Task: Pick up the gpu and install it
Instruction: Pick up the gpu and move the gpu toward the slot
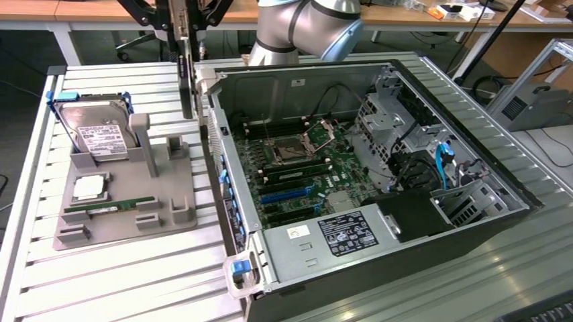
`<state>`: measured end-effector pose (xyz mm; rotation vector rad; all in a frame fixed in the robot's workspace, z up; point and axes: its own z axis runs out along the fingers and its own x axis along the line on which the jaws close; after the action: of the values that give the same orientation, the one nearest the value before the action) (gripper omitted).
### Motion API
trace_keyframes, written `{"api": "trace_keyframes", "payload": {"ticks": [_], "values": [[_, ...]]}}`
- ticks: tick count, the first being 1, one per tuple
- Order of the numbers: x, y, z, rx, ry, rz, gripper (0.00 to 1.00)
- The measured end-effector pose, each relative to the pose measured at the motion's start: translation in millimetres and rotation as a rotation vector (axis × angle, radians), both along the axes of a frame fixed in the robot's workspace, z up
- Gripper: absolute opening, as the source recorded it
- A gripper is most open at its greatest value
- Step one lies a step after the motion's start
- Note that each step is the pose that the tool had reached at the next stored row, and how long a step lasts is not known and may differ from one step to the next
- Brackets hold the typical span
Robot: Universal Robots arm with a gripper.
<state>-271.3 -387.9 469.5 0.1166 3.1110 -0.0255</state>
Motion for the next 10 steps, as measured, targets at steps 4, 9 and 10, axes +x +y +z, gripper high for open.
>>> {"api": "trace_keyframes", "payload": {"ticks": [4,9,10], "values": [[4.8,0.0,-1.6,0.0,0.0,0.0,0.27],[10.2,-0.1,-3.2,0.0,0.0,0.0,0.27],[11.1,-0.3,-3.5,0.0,0.0,0.0,0.27]]}}
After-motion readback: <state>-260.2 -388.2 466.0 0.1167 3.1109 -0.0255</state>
